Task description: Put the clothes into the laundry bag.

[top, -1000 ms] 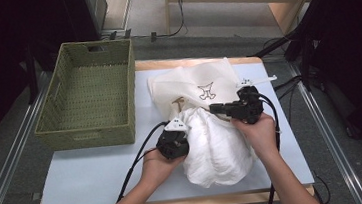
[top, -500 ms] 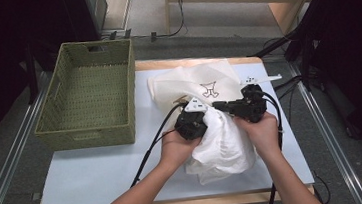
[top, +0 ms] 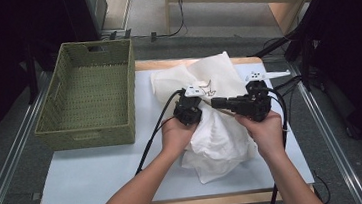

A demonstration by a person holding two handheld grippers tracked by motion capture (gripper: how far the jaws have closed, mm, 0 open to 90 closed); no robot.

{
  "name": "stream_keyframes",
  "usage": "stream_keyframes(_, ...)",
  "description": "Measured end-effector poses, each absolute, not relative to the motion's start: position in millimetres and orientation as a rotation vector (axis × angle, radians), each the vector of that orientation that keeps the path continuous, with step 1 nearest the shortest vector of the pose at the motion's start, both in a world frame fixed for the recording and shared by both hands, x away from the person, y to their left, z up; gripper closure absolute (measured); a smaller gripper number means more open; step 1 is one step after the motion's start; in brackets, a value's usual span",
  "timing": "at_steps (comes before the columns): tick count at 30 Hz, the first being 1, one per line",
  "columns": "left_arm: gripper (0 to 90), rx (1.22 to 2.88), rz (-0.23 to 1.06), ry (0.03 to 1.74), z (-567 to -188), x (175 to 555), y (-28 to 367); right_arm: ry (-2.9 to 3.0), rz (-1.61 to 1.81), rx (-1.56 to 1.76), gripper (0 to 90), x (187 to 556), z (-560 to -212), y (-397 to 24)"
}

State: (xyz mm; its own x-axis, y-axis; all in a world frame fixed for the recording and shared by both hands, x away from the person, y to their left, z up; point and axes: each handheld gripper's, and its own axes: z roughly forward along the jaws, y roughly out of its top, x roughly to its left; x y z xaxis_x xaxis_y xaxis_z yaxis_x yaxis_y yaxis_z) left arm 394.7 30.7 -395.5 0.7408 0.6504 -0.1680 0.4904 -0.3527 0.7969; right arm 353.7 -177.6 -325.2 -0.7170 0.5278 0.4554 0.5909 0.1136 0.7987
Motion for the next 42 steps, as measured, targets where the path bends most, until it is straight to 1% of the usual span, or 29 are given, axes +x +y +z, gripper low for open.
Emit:
stream_keyframes(4, 90.0, 2.025, 0.165, 0.908, -402.1, 404.6, 38.1, -2.341, -1.663, -1.177, 89.7, 356.8, -332.0, -176.6)
stream_keyframes(8, 90.0, 2.031, 0.125, 0.897, -397.3, 401.3, 45.2, -2.363, -1.602, -1.206, 89.6, 365.8, -351.7, -174.2)
stream_keyframes(11, 90.0, 2.078, 0.130, 0.864, -391.7, 396.7, 51.3, -2.366, -1.571, -1.217, 89.5, 370.0, -359.9, -174.0)
stream_keyframes(15, 89.4, 2.107, 0.144, 0.833, -385.9, 384.5, 66.9, -2.398, -1.553, -1.230, 89.5, 370.6, -361.7, -173.8)
stream_keyframes(20, 90.0, 2.088, 0.129, 0.830, -377.0, 366.1, 92.3, -2.402, -1.536, -1.236, 89.4, 371.9, -365.0, -172.3)
stream_keyframes(26, 90.0, 2.105, 0.140, 0.784, -363.2, 335.6, 104.5, -2.407, -1.530, -1.241, 89.4, 372.7, -366.0, -172.5)
stream_keyframes(30, 90.0, 2.088, 0.120, 0.753, -360.4, 318.8, 100.7, -2.406, -1.525, -1.248, 89.3, 373.3, -367.3, -171.9)
stream_keyframes(32, 90.0, 2.086, 0.085, 0.745, -366.6, 314.0, 94.1, -2.404, -1.526, -1.250, 89.3, 373.1, -367.5, -171.6)
stream_keyframes(36, 90.0, 2.133, 0.059, 0.743, -386.3, 313.3, 77.5, -2.406, -1.523, -1.252, 89.3, 373.7, -368.3, -172.0)
stream_keyframes(42, 89.9, 2.159, 0.117, 0.756, -409.5, 325.9, 53.6, -2.409, -1.522, -1.250, 89.3, 373.6, -368.3, -171.8)
